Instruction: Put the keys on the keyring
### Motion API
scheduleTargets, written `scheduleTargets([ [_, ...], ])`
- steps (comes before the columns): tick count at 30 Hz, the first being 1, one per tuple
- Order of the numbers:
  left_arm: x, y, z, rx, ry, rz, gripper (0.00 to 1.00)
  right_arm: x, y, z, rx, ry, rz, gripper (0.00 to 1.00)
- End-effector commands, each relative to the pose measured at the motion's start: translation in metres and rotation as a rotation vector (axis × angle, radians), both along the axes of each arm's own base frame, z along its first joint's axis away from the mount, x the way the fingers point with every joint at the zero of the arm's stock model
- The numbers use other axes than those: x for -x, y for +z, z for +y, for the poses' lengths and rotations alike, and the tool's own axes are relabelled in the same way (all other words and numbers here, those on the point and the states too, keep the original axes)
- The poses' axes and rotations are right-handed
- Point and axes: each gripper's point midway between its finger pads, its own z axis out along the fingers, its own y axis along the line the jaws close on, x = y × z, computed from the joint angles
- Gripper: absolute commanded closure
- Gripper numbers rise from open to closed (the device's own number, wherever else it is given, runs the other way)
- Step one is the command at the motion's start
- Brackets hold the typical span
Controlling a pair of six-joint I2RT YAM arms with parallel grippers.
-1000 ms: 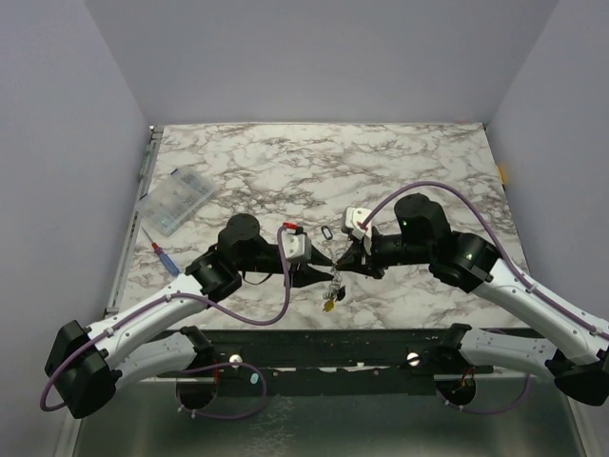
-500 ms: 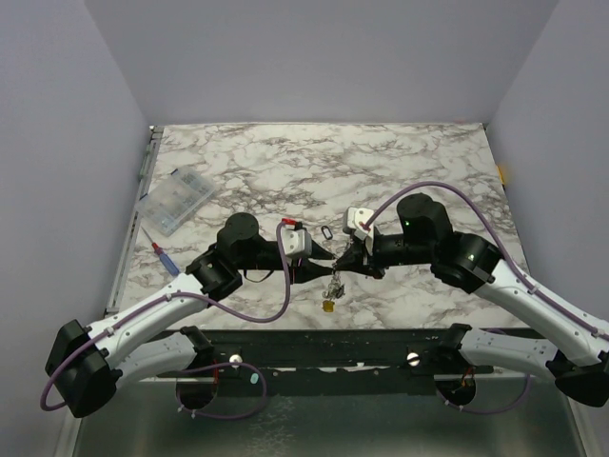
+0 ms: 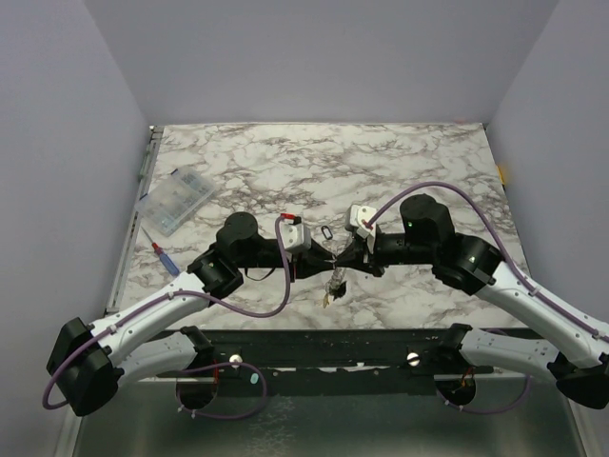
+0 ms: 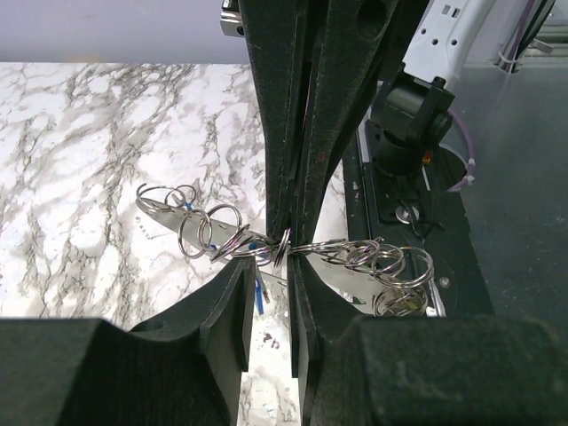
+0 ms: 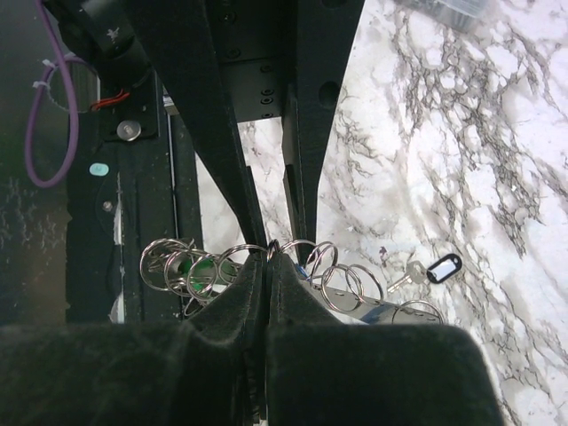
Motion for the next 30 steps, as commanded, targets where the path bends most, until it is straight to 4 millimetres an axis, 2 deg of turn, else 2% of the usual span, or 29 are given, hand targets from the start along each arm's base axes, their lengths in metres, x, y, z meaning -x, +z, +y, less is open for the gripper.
scheduleTargets([
  [1,0.003,0.038,-0.006,0.129,-0.017,-0.059,0.70,-0.010,0.000,0.010,-0.028,-0.025,-0.020,0.99],
  [4,0.001,0.040,-0.006,0.139,-0.004,-0.043,0.70,-0.011,-0.003,0.012,-0.029,-0.024,-0.013,0.99],
  [11,-0.004,0.044,-0.009,0.161,0.023,-0.001,0.99,-0.011,-0.005,0.015,-0.049,-0.023,-0.009,0.99],
  [19,-0.006,0.043,-0.003,0.170,0.053,-0.064,1.00,-0.005,-0.004,0.016,-0.091,-0.017,-0.003,0.98],
  [22,-0.006,0.045,0.003,0.182,0.077,-0.113,1.00,-0.006,0.000,0.015,-0.123,-0.038,-0.003,0.92],
  [30,-0.001,0.048,0.013,0.213,0.092,-0.177,1.00,-0.007,0.015,0.014,-0.209,-0.074,-0.017,0.67],
])
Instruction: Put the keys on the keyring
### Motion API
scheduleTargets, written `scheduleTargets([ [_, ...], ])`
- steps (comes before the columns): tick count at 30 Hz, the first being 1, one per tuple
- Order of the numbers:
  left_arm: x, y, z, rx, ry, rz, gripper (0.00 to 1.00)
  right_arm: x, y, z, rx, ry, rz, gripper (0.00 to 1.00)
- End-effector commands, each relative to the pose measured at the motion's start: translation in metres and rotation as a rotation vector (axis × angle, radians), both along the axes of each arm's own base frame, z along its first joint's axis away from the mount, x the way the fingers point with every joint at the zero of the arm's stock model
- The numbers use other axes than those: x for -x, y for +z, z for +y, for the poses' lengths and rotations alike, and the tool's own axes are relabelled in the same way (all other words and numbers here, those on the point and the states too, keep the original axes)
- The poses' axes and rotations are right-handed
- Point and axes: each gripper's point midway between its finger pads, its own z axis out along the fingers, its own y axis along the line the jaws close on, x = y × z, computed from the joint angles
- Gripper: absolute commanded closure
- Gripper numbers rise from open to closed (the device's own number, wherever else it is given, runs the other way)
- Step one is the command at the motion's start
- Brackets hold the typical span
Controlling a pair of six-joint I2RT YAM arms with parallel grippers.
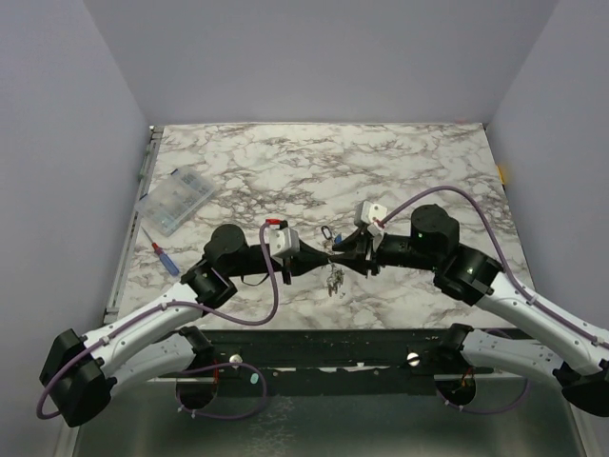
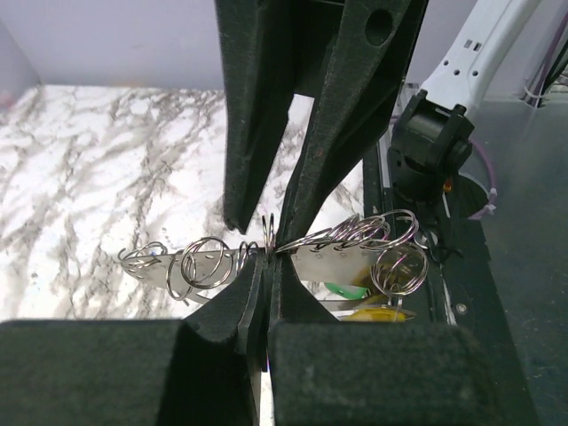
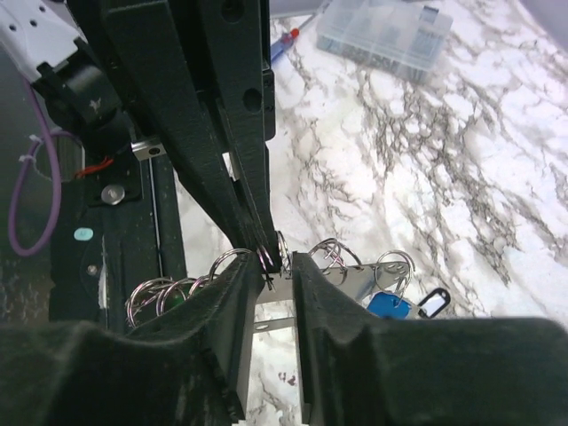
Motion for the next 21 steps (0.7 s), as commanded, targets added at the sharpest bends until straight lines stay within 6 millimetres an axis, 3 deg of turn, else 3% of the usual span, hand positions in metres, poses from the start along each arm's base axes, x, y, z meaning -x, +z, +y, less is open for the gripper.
scheduleTargets([
  [1,0.004,0.044,0.004,0.139,0.013,-0.169,1.00,0.004,0.009,0.005,-0.064,0.003,0.002,0.65],
  [5,0.006,0.048,0.007,0.165,0.016,-0.190,1.00,0.004,0.013,0.004,-0.086,-0.005,-0.004,0.59],
  [11,0.010,0.054,0.013,0.209,0.024,-0.223,1.00,0.008,0.012,0.001,-0.107,0.002,-0.015,0.59],
  [21,0.017,0.068,0.021,0.288,0.030,-0.284,1.00,0.016,0.014,-0.003,-0.139,0.030,-0.034,0.67],
])
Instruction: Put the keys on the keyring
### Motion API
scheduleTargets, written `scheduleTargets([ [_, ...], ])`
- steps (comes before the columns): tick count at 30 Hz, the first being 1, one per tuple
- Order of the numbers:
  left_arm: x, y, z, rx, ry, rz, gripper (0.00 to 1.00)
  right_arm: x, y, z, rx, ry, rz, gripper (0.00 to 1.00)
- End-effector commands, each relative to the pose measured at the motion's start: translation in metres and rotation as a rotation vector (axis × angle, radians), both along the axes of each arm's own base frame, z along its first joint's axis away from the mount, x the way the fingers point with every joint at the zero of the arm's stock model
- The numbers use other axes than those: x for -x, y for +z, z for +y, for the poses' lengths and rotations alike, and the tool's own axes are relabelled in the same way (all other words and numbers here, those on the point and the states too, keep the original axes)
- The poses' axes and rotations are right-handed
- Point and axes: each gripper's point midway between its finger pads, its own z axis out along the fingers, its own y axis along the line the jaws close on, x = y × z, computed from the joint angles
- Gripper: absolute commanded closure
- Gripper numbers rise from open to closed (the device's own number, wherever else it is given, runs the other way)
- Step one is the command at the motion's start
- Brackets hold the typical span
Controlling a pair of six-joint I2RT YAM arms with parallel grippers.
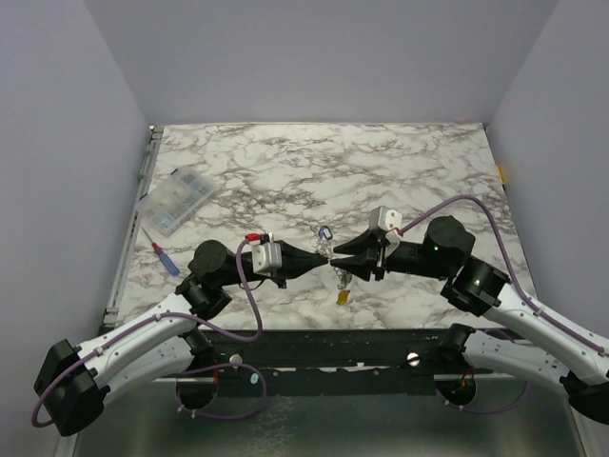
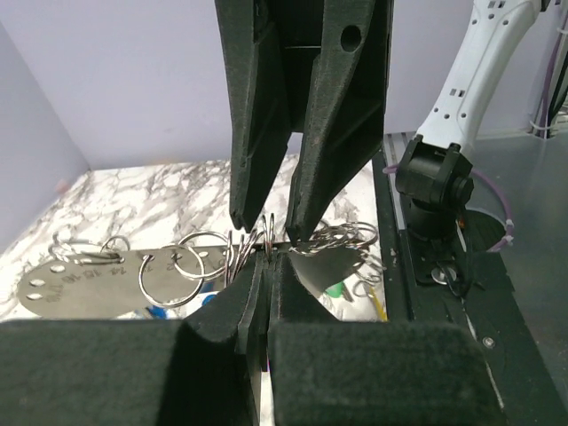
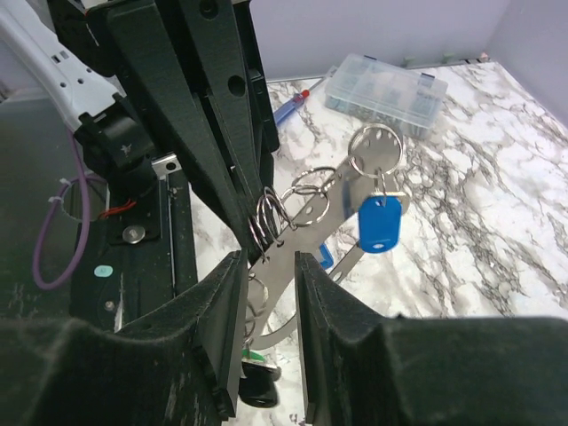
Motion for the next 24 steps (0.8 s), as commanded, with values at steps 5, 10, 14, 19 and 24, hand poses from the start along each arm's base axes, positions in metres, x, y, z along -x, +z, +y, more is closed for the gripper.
scheduleTargets([
  [5,0.009,0.042,0.011,0.156,0.012,-0.137,1.00,0.014,-0.008,0.002,-0.003,0.072,0.003,0.72],
  [10,0.009,0.042,0.011,0.162,0.010,-0.131,1.00,0.015,-0.003,0.004,-0.018,0.085,-0.011,0.74],
  [14,0.008,0.041,0.011,0.162,0.012,-0.126,1.00,0.018,0.004,0.004,-0.032,0.098,-0.023,0.74],
  [19,0.007,0.038,0.010,0.157,0.013,-0.116,1.00,0.020,0.023,0.000,-0.076,0.092,-0.058,0.72],
  [24,0.007,0.038,0.008,0.154,0.007,-0.107,1.00,0.021,0.037,-0.003,-0.124,0.085,-0.094,0.71],
])
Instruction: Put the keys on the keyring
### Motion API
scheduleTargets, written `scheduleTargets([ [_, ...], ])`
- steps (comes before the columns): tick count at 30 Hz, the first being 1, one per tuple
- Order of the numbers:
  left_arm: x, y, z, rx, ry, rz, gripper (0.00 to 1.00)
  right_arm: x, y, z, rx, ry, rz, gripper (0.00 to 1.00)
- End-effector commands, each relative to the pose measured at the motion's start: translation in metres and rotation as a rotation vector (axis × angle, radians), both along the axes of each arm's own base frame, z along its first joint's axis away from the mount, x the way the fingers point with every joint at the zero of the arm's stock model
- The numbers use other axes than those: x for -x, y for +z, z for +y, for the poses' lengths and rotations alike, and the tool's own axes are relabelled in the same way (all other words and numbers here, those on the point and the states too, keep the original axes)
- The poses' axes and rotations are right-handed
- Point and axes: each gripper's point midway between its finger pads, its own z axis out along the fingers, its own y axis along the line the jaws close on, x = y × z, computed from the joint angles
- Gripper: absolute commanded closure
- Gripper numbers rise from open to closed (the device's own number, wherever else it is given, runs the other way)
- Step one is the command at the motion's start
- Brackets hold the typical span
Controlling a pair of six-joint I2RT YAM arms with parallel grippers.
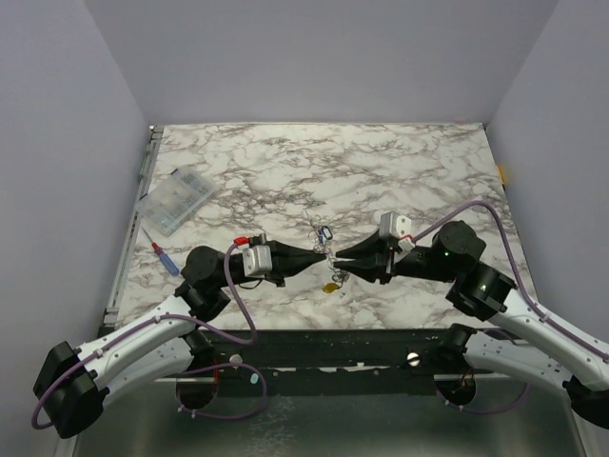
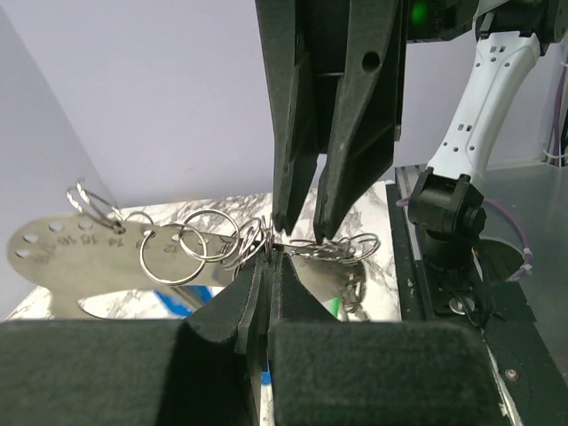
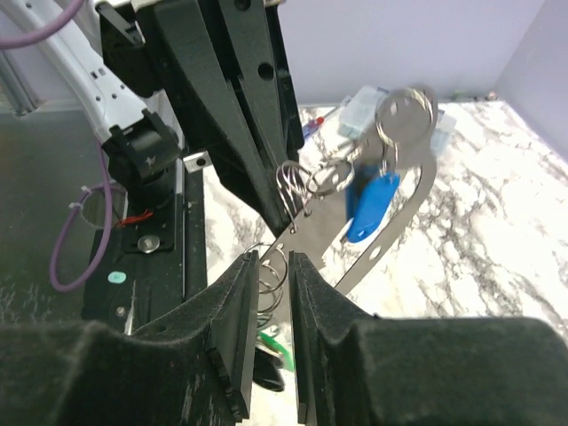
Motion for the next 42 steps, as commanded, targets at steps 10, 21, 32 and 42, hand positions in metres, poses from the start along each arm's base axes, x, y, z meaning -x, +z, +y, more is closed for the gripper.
scheduleTargets([
  [10,0.002,0.015,0.001,0.049,-0.003,-0.033,1.00,0.005,0.028,0.009,-0.080,0.053,-0.051,0.72],
  [21,0.004,0.014,0.001,0.047,-0.011,-0.037,1.00,-0.002,0.028,0.015,-0.091,0.041,-0.053,0.71],
  [32,0.004,0.016,0.002,0.054,-0.008,-0.042,1.00,-0.002,0.022,0.022,-0.075,0.068,-0.036,0.80],
  [42,0.005,0.021,0.005,0.094,-0.008,-0.017,1.00,-0.005,0.018,0.026,-0.078,0.071,-0.038,0.99],
])
